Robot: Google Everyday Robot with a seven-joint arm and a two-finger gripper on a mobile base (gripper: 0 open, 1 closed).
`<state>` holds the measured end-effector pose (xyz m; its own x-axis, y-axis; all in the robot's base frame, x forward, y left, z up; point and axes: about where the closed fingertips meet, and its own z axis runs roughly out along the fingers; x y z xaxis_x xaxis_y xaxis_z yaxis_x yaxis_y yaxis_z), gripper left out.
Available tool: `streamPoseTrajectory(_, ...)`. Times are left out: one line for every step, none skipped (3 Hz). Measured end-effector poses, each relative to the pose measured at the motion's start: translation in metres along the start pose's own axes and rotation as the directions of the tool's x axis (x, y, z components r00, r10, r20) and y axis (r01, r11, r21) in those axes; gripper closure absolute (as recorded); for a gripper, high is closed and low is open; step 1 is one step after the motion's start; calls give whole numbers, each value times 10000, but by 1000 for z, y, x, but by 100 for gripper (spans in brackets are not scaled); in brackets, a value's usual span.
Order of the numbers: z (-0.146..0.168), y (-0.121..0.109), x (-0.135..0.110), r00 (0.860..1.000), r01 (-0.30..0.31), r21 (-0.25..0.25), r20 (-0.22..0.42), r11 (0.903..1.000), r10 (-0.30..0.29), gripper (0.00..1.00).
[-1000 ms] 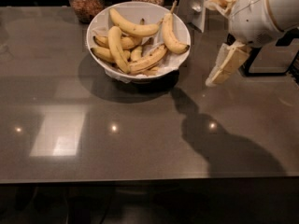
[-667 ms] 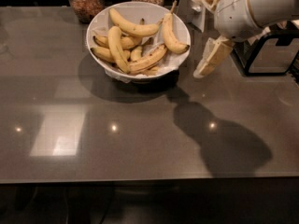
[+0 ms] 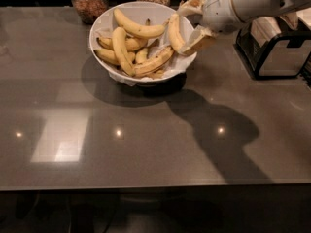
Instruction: Pick banana from white bowl
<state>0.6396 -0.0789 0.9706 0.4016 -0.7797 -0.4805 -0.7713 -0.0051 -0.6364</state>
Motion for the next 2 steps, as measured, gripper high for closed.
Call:
streamPoseTrajectory(19, -15, 5, 9999, 114, 86, 57, 9999, -115, 54)
streamPoseTrajectory(39, -26, 10, 9999, 117, 46, 119, 9999, -118, 53)
